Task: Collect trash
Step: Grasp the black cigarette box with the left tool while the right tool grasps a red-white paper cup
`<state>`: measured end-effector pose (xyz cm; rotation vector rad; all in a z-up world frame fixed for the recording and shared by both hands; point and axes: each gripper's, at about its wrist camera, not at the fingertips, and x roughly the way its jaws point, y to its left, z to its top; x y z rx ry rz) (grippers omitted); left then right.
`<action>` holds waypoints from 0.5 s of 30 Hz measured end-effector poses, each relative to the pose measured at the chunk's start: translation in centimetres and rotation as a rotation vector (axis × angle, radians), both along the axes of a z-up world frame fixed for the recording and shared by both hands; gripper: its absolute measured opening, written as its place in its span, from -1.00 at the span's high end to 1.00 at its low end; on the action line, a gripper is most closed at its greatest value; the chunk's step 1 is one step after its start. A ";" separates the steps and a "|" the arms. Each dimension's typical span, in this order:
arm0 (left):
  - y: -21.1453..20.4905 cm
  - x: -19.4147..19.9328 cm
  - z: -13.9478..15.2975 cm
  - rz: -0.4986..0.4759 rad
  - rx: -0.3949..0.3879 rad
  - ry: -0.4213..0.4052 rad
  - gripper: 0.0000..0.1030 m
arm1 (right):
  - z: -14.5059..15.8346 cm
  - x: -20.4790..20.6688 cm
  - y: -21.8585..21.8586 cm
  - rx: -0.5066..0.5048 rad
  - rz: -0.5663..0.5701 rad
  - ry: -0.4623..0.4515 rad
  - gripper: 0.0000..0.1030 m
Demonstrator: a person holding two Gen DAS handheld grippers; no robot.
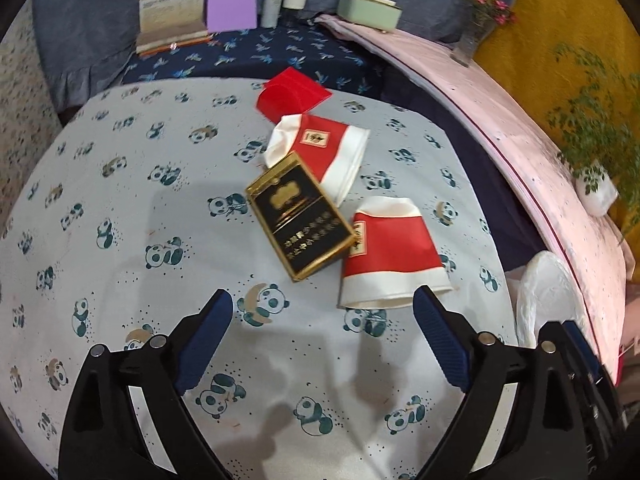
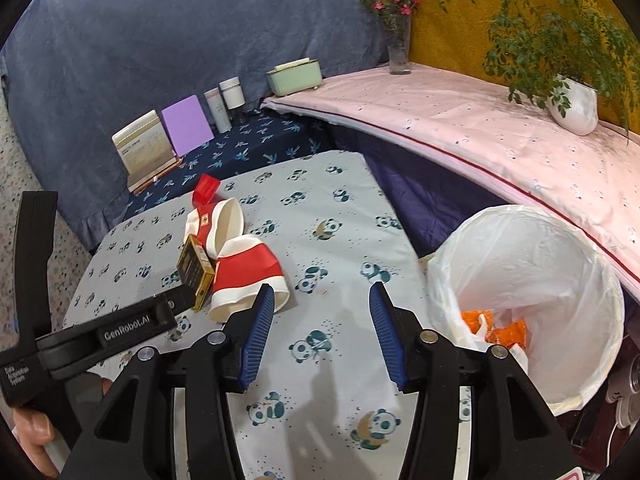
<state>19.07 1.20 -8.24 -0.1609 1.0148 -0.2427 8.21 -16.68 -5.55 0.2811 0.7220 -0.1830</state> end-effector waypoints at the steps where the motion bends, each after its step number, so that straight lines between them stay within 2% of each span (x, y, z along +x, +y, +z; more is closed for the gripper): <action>1: 0.3 0.4 -0.2 0.011 -0.012 0.013 -0.69 | -0.2 0.2 0.2 0.002 0.005 0.004 0.02; 9: 1.8 3.7 -2.1 0.080 -0.079 0.102 -0.69 | -2.3 3.3 1.6 0.026 0.043 0.044 0.01; 15: 1.8 6.5 -3.0 0.110 -0.094 0.140 -0.69 | -3.4 5.9 2.0 0.050 0.063 0.061 0.00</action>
